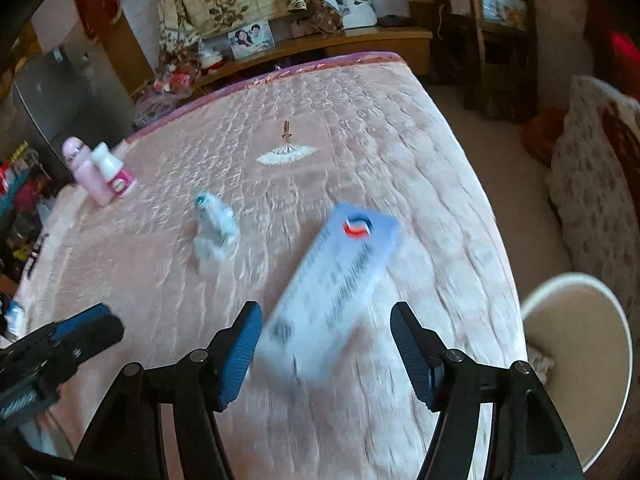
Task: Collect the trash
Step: 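Grasp the white medicine box with the right tool while the left tool grasps the clear plastic wrapper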
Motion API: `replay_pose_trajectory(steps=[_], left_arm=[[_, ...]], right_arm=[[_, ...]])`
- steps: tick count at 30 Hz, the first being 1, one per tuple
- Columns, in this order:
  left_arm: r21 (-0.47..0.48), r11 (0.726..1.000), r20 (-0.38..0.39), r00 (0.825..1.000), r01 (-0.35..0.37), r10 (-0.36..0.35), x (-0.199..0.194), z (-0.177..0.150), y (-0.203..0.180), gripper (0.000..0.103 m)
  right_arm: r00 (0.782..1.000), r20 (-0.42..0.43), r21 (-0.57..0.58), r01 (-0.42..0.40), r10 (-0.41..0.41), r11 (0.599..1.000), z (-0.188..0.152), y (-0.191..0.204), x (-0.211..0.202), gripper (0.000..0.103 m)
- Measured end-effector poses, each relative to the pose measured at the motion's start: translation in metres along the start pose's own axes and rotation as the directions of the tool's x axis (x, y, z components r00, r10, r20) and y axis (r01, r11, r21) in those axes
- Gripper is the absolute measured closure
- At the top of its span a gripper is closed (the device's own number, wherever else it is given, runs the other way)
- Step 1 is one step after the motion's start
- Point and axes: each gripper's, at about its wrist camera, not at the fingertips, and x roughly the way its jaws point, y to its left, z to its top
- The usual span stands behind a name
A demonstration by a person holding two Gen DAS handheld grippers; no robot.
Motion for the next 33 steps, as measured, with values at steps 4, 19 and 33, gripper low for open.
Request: replay_pose_trajectory(steps=[4,19,33], left_arm=[[-0.027,1.0,0.004,1.0,0.014,-0.014,0.018,0.019,-0.001,0.054],[-0.008,0.998,0.007,0.998,-0.055,0.055,0.078,0.051,-0.024,0.053],[0.034,0.999,-0.012,1.0,0.004,-0.004,0.066,0.035,-0.025,0.09]], right_arm=[[0.999,-0.038,-0.03,0.014,-0.015,0.999,0.013,0.005,0.027,0.037],[1.0,0.009,-0.064,0.014,-0.013,0.998,0.0,-0.03,0.001,0.047],[0.999,0.03,-0.078,-0.011,0.013,0.997,-0.01,-0.022,0.002,0.055]])
